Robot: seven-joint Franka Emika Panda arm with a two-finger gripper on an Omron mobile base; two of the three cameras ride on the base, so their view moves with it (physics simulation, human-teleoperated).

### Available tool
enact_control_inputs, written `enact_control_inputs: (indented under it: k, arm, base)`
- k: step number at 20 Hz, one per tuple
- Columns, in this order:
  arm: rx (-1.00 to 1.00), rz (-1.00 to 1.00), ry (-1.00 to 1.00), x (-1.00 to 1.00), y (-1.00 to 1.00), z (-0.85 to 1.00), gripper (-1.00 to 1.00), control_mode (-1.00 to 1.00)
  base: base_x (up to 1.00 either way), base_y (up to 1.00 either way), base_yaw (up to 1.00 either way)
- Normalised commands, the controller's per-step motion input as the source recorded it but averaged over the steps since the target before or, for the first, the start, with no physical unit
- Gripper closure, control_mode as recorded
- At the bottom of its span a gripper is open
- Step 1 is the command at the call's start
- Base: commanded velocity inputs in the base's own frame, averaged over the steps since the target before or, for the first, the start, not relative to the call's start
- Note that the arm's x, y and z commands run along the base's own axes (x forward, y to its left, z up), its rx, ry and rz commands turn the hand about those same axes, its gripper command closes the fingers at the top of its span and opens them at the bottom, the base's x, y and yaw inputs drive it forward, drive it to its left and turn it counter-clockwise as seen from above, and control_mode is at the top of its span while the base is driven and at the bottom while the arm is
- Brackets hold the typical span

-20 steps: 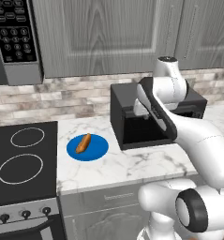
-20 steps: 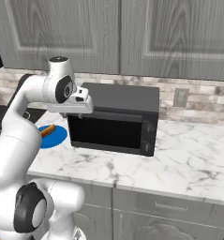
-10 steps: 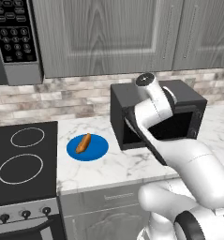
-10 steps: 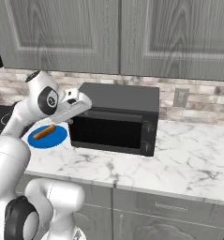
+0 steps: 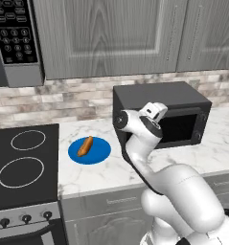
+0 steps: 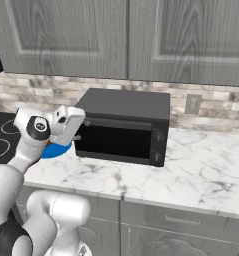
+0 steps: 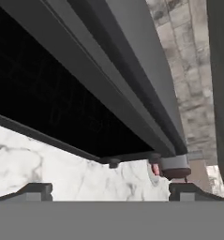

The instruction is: Open the toaster oven door. Place the hotdog bun on the top rack in the toaster oven and place the steak on the bottom rack.

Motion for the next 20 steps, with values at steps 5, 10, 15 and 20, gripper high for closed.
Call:
enact_control_inputs:
  k: [5, 10, 15, 20]
  arm:
    - [-0.28, 0.00, -0.02, 0.39, 0.03, 0.00, -1.00, -1.00]
    - [-0.13, 0.00, 0.00, 0.60, 0.06, 0.00, -1.00, -1.00]
    - [-0.04, 0.00, 0.00, 0.53, 0.00, -0.11, -1.00, -1.00]
    - [0.00, 0.00, 0.01, 0.43, 0.00, -0.27, -1.00, -1.00]
  base:
    - [0.00, 0.00, 0.00]
    - [0.00, 0.00, 0.00]
    - [0.00, 0.00, 0.00]
    - [0.00, 0.00, 0.00]
